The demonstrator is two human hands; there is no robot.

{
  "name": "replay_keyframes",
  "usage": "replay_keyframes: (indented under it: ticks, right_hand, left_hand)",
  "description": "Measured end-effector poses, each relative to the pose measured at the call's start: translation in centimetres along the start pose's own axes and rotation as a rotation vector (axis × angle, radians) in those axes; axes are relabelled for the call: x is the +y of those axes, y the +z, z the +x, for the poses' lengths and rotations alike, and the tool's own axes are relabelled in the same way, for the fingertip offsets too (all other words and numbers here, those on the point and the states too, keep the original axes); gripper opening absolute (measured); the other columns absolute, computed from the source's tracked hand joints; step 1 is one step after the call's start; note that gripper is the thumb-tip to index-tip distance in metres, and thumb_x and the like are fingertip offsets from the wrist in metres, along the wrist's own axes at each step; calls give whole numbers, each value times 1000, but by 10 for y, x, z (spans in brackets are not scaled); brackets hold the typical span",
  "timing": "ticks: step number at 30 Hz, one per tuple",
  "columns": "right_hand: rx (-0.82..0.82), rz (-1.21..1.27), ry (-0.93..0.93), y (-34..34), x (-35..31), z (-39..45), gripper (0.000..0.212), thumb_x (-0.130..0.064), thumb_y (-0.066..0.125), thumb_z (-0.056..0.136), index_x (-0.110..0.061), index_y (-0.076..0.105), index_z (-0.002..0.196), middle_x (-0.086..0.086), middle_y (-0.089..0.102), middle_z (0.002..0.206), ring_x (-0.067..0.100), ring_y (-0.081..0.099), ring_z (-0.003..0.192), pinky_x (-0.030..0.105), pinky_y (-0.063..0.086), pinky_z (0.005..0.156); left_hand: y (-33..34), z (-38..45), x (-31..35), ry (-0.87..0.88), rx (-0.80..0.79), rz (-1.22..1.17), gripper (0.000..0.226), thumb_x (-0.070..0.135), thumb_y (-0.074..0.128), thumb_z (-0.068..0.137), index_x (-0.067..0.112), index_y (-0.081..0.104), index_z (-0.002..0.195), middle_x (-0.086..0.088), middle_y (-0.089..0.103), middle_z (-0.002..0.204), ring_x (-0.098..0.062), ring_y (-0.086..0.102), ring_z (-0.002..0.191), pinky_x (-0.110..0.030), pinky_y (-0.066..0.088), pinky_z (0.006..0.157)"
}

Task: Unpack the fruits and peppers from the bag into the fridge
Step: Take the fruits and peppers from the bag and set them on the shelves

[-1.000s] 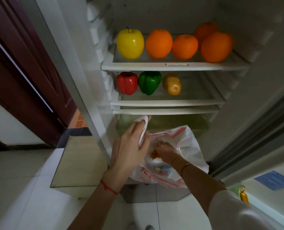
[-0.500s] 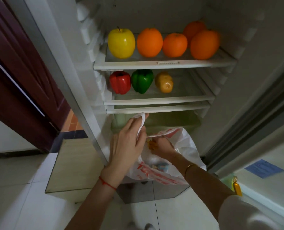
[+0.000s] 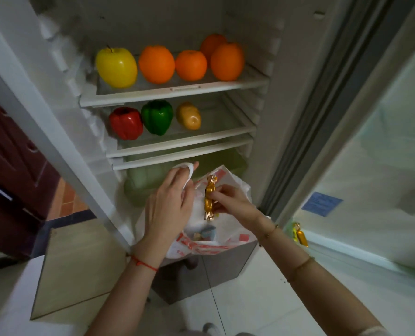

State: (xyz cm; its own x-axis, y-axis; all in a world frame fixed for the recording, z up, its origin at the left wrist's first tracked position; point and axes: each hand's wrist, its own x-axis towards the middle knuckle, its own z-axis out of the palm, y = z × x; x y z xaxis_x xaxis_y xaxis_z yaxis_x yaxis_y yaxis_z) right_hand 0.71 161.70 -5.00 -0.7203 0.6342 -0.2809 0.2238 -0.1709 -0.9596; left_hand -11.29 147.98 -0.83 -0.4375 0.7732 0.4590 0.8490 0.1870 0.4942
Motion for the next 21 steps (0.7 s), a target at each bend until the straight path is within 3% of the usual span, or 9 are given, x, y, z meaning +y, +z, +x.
replay_keyframes:
  ticks: [4, 7, 10, 14, 15, 19, 21]
  right_hand:
    - [161, 98, -45, -37, -12, -31, 36, -19, 64, 92, 11, 60, 111, 15, 67, 91, 24, 67, 85, 35, 60, 84]
    - [305, 96, -52, -71, -4, -54, 26, -22, 63, 93, 1, 64, 104, 12, 68, 89, 21, 68, 84, 27, 59, 74]
    - [446, 70, -27, -109, 14, -75, 16, -20, 60, 94, -4, 63, 92, 12, 66, 83, 22, 66, 77, 30, 58, 70]
    - [631, -144, 119, -161, 52, -102, 45, -38, 70, 76, 4, 64, 91, 21, 69, 83, 34, 71, 77, 51, 59, 83]
    - [663, -188, 161, -170, 61, -106, 44, -40, 70, 74, 3, 65, 86, 21, 71, 82, 37, 72, 79, 53, 58, 85]
    - [726, -316, 284, -187, 78, -102, 31, -27, 65, 88, 4, 68, 85, 18, 72, 82, 31, 70, 81, 45, 58, 87]
    - [731, -396, 314, -189, 85, -90, 30, -30, 67, 87, -3, 66, 73, 19, 73, 83, 32, 71, 85, 44, 58, 86]
  left_hand:
    - [9, -2, 11, 40, -14, -19, 35, 23, 44, 96, 13, 57, 126, -2, 60, 120, -8, 55, 83, -21, 44, 62]
    - [15, -3, 19, 72, -31, -37, 35, 22, 44, 96, 14, 57, 128, -1, 59, 119, -12, 59, 87, -20, 43, 65]
    - [21, -4, 22, 77, -47, -38, 36, 23, 43, 96, 13, 57, 127, -2, 59, 122, -15, 60, 87, -19, 39, 65]
    - [27, -5, 27, 59, -40, -51, 37, 23, 43, 96, 14, 56, 129, -1, 57, 126, -14, 59, 88, -25, 45, 65]
    - [27, -5, 28, 56, -41, -54, 38, 24, 42, 96, 15, 55, 131, -1, 56, 126, -14, 59, 88, -27, 46, 64]
    - [31, -4, 29, 71, -49, -62, 41, 27, 39, 96, 18, 55, 133, 1, 54, 129, -14, 59, 90, -27, 46, 63]
    - [32, -5, 29, 67, -57, -53, 42, 28, 38, 96, 17, 54, 133, 1, 54, 129, -15, 60, 90, -25, 45, 64]
